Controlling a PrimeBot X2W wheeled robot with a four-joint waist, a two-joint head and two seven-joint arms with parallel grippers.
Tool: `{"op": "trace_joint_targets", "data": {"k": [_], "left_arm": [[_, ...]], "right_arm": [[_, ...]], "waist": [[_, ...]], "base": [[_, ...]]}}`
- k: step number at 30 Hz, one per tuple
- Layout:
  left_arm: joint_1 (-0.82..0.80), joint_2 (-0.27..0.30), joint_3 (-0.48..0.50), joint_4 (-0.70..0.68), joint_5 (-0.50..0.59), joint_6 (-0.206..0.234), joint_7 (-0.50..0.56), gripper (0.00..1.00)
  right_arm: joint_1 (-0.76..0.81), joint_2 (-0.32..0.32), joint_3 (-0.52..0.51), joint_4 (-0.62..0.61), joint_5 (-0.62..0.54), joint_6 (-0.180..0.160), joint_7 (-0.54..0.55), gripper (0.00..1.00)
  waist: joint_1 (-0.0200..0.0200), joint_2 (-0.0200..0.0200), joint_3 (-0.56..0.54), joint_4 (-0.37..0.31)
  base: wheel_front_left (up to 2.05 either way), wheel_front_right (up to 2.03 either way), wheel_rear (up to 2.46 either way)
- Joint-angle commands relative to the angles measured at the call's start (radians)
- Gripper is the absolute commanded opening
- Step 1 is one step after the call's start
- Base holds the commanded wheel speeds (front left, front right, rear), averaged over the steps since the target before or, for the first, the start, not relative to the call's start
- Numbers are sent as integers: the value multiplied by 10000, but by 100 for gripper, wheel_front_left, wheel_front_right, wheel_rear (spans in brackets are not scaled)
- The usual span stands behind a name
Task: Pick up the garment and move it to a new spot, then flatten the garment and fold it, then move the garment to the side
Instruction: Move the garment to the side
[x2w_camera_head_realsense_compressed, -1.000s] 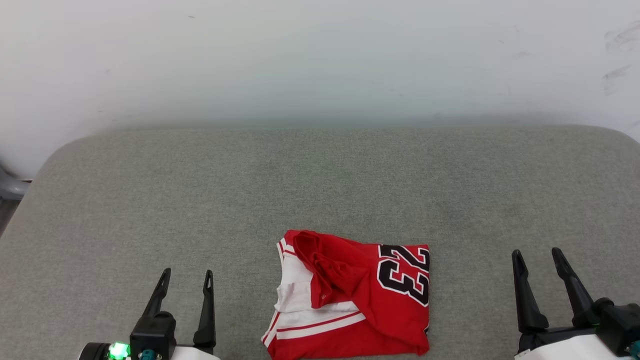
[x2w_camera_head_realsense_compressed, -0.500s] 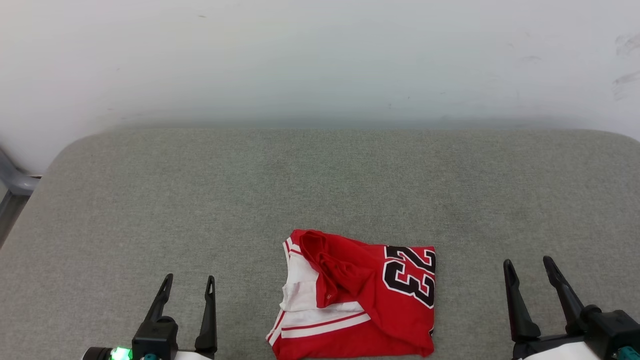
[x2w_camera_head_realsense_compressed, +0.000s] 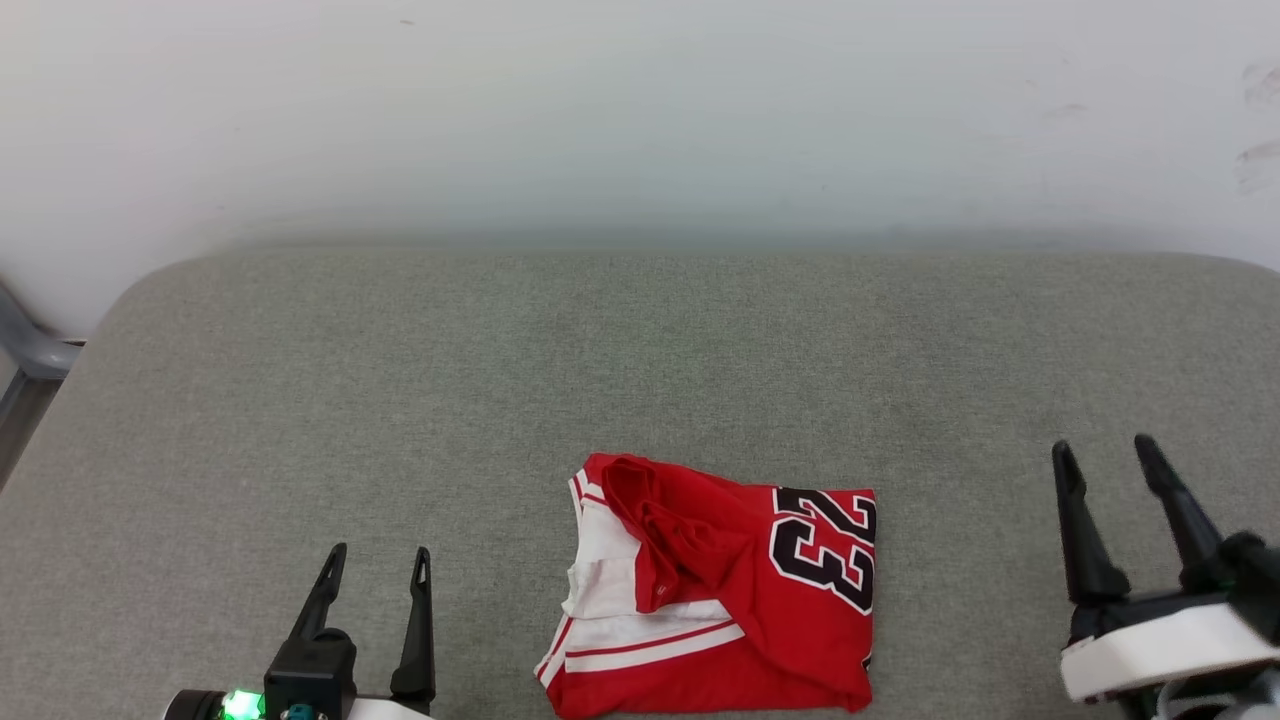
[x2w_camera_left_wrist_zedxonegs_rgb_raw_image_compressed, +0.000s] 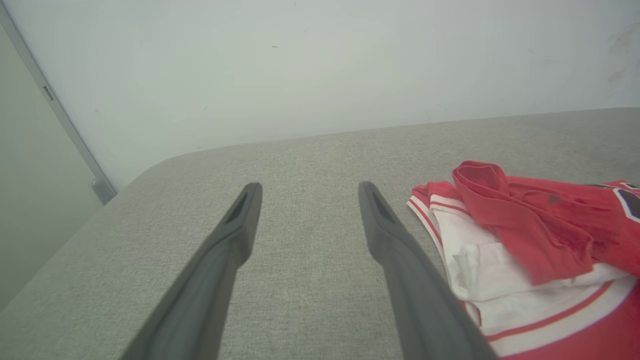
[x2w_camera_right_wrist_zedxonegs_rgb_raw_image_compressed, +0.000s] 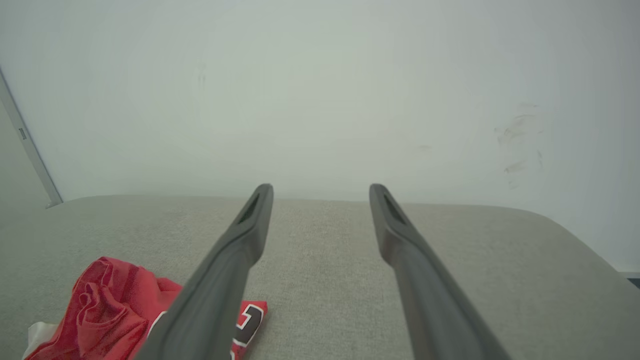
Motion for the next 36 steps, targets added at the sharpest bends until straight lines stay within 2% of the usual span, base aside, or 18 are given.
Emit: {"op": "trace_joint_targets", "data": {"k": [1,4,9,13,14,15,16,17,22,27,36], "left_arm": [[-101,-9,-19,-11,-35,17,-21,100],[-148,-18,-46,-30,-22,6,-21,100],[-278,-29,-46,-69,-38,-10,-21,100],[-476,-53,-83,-61,-22,-39,-21,100],[-541,-71,-97,-62,-23,-48,-21,100],[-585,-77,-99,-65,-22,-50,-21,100],[-617,-82,-104,-70,-18,-55,-21,100],[-725,-108,-148,-79,7,-71,-21,100],[-941,-159,-224,-104,29,-109,-21,100],[-1150,-193,-261,-138,51,-117,-21,100],[-1590,-272,-298,-97,72,-179,-21,100]], "right_arm": [[-209,-163,-19,-99,31,-9,59,100],[-879,-778,109,-282,590,-7,811,100],[-2069,-2251,1021,-401,1846,-9,2737,100],[-2798,-3112,1826,-364,3191,-7,4706,100],[-3011,-3302,2159,-209,3887,-9,5788,100],[-3112,-3379,2313,-142,4194,-9,6336,100],[-3219,-3395,2410,-52,4456,-7,6809,100],[-3278,-3322,2652,288,5196,-7,8058,100],[-3112,-3163,2963,843,5979,-7,9341,100],[-3074,-2964,3383,1371,6286,-9,9709,100],[-3439,-2386,4229,2917,6436,-9,9336,100]], "waist": [[0,-1,14,7],[0,-1,88,43],[0,-1,318,84],[0,-1,507,162],[0,-1,601,199],[0,-1,650,212],[0,-1,701,228],[0,-1,863,306],[0,-1,1168,513],[0,-1,1530,712],[0,-1,2126,1027]], "base": [[0,0,0],[0,0,0],[0,0,0],[0,0,0],[0,0,0],[0,0,0],[0,0,0],[0,0,0],[0,0,0],[0,0,0],[0,0,0]]}}
